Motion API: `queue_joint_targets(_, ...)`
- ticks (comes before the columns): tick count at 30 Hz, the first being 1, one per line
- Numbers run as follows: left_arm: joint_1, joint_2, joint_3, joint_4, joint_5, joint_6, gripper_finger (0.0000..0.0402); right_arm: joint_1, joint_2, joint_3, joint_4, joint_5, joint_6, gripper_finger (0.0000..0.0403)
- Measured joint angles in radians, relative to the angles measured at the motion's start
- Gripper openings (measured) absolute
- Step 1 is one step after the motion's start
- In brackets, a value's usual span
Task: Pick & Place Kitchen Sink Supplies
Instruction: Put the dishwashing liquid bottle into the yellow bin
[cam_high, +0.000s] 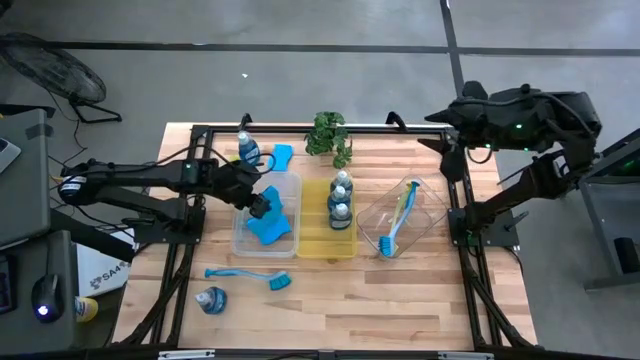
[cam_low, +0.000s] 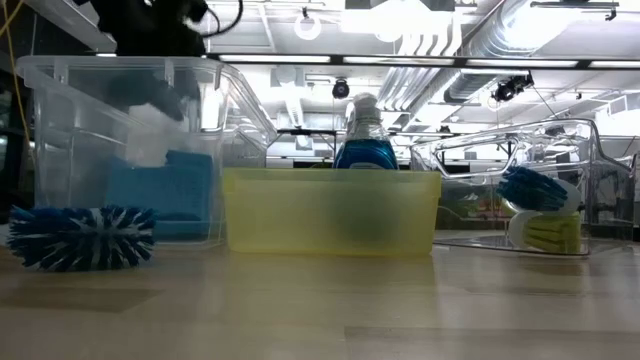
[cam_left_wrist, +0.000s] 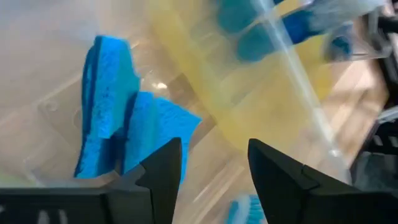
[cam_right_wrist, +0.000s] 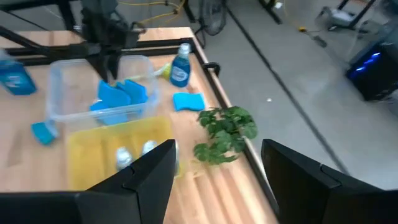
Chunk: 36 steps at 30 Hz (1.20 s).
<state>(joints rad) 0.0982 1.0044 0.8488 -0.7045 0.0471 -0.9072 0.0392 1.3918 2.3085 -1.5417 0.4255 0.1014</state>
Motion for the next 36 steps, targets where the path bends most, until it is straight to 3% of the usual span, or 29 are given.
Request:
queue_joint_targets(8,0.0,-0.036,0.222,-0.181,-0.079,0.179,0.0161,0.001,-0.011,0.0,-0.014,-0.086,-0.01,0.0232)
queue_joint_targets(13,-0.039,-0.047,0.342,-0.283,-0.029,0.359,0.0147,0.001,-0.004,0.0,0.005,-0.149,0.01,0.0232)
queue_joint_targets(17,-0.108,-0.061,0.37,-0.383,-0.003,0.427,0.0139,0.001,0.005,0.0,0.021,-0.135,0.06,0.0232)
queue_joint_targets(29,-0.389,-0.073,0.367,-0.489,0.018,0.322,0.0124,0.001,0.051,0.0,0.043,-0.148,0.212,0.0232)
queue_joint_targets(36,-0.595,-0.073,0.359,-0.515,-0.045,0.093,0.0124,0.001,0.1,0.0,0.045,-0.175,0.242,0.0232)
